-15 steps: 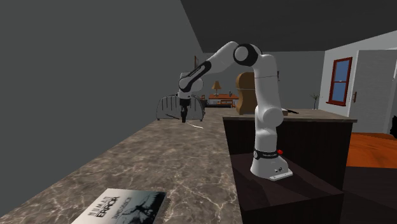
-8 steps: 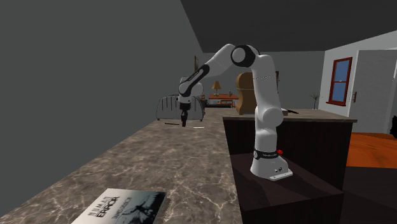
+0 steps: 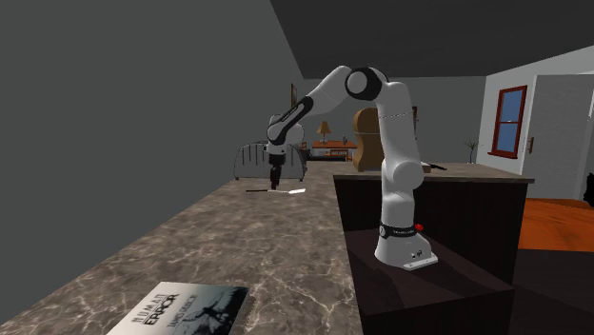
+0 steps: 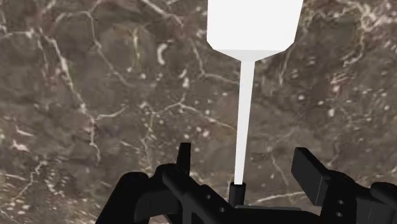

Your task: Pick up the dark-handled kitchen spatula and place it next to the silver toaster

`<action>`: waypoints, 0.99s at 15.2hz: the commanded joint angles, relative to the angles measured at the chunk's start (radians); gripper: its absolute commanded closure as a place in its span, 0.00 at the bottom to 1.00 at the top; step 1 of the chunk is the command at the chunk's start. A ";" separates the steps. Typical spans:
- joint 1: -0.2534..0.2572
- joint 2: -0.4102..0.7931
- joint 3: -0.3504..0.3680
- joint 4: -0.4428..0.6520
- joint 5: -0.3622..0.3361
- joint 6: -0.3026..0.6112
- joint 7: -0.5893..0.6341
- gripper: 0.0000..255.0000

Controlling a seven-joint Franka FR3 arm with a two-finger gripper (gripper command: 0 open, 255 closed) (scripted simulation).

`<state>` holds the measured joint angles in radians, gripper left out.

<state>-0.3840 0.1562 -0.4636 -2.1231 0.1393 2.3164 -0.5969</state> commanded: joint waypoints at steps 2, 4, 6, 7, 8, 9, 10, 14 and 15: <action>0.000 0.000 0.000 0.000 0.000 0.000 0.000 0.00; 0.003 -0.022 -0.004 0.010 -0.016 -0.029 0.011 0.00; 0.008 -0.064 -0.009 0.033 -0.045 -0.089 0.030 0.00; 0.009 -0.079 -0.010 0.044 -0.055 -0.113 0.037 0.00; 0.009 -0.079 -0.010 0.044 -0.055 -0.113 0.037 0.00; 0.009 -0.079 -0.010 0.044 -0.055 -0.113 0.037 0.00; 0.008 -0.079 -0.010 0.044 -0.055 -0.113 0.037 0.00; 0.008 -0.079 -0.010 0.044 -0.055 -0.113 0.037 0.00; 0.008 -0.079 -0.010 0.044 -0.055 -0.113 0.037 0.00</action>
